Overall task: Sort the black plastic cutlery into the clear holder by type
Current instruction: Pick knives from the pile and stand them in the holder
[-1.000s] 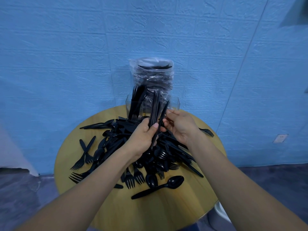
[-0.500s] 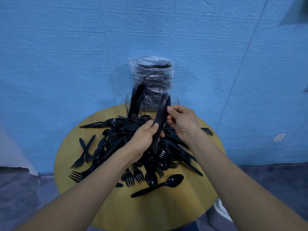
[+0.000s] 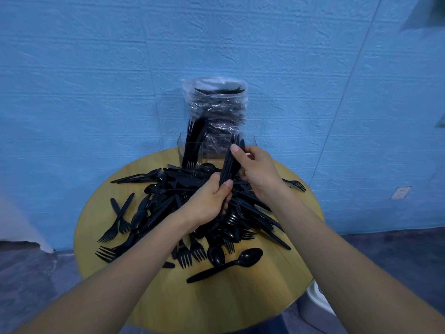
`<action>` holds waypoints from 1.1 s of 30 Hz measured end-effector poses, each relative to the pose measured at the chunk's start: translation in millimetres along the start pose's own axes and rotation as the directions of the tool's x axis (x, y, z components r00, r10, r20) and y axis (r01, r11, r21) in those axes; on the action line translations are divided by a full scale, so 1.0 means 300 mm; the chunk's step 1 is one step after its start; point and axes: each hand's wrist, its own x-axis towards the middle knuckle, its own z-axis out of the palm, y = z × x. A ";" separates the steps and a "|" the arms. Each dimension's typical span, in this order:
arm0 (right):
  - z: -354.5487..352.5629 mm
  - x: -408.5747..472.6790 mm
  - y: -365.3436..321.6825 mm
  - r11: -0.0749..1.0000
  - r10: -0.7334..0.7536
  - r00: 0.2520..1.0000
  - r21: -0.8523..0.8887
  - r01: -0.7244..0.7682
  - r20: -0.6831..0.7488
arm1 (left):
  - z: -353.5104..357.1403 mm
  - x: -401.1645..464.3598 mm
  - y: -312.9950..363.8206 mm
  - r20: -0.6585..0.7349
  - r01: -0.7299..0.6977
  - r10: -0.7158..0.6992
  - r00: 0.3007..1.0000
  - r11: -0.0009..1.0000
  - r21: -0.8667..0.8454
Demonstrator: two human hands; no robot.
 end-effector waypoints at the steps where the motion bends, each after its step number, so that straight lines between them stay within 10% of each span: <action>1: 0.001 0.002 -0.001 0.996 -0.038 0.999 -0.083 0.038 0.003 | 0.005 0.000 0.002 0.008 0.003 -0.003 1.000 1.000 0.028; 10: -0.023 0.022 0.035 0.865 -0.206 0.976 -0.454 0.215 0.071 | 0.023 -0.005 -0.003 0.084 -0.015 -0.010 0.996 0.954 0.298; 24: -0.040 0.023 0.070 0.871 -0.246 0.966 -0.419 0.257 0.082 | 0.042 -0.003 -0.028 0.066 0.035 -0.031 0.997 0.998 -0.053; 33: -0.072 0.015 0.126 0.922 -0.145 0.986 -0.352 0.163 0.077 | 0.039 -0.006 -0.079 0.005 0.042 -0.042 0.999 0.998 0.045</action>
